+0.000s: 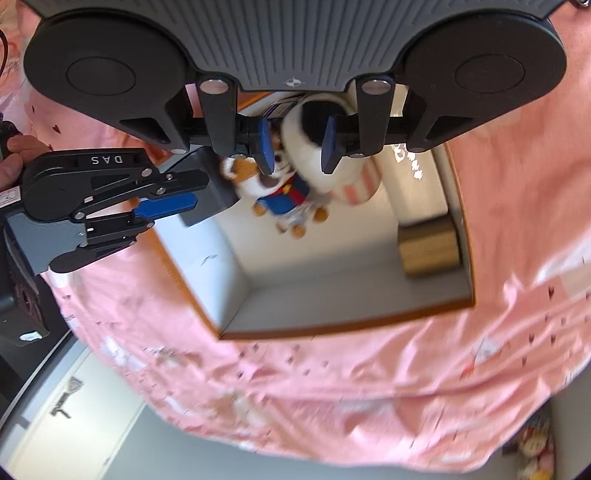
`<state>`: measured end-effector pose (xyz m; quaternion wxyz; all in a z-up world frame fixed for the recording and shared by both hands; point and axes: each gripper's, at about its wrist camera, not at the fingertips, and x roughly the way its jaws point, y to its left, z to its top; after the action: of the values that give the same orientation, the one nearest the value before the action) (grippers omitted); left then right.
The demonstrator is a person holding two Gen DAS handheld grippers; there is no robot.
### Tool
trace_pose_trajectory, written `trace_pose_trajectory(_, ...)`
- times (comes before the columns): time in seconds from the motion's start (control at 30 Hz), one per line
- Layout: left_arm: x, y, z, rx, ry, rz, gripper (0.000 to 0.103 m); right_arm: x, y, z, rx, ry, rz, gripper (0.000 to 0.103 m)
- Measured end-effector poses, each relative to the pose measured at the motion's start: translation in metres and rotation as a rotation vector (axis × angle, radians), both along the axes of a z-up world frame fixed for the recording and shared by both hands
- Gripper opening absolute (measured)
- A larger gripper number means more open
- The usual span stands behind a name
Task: Organize objects
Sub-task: 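Grasp the pink pouch by its top with the left gripper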
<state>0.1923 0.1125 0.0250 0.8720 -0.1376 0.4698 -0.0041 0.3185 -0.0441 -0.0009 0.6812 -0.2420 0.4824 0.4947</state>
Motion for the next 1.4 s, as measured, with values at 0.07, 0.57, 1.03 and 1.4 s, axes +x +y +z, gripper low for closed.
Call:
trace_pose_trajectory(0.07, -0.007, -0.014, 0.011, 0.028, -0.055, -0.043, 0.031, -0.008, -0.015, 0.012, 0.041, -0.037, -0.016, 0.026)
trace_pose_trajectory(0.57, -0.027, -0.139, -0.030, 0.247, -0.092, -0.407, 0.035, -0.060, -0.149, 0.001, 0.128, -0.080, -0.363, 0.027)
trace_pose_trajectory(1.03, -0.041, -0.227, -0.087, 0.595, -0.148, -0.785, 0.053, -0.077, -0.193, -0.050, 0.077, -0.082, -0.463, 0.040)
trace_pose_trajectory(1.4, -0.054, -0.262, -0.131, 0.924, -0.173, -1.010, 0.065, -0.068, -0.198, -0.060, 0.080, -0.039, -0.468, 0.041)
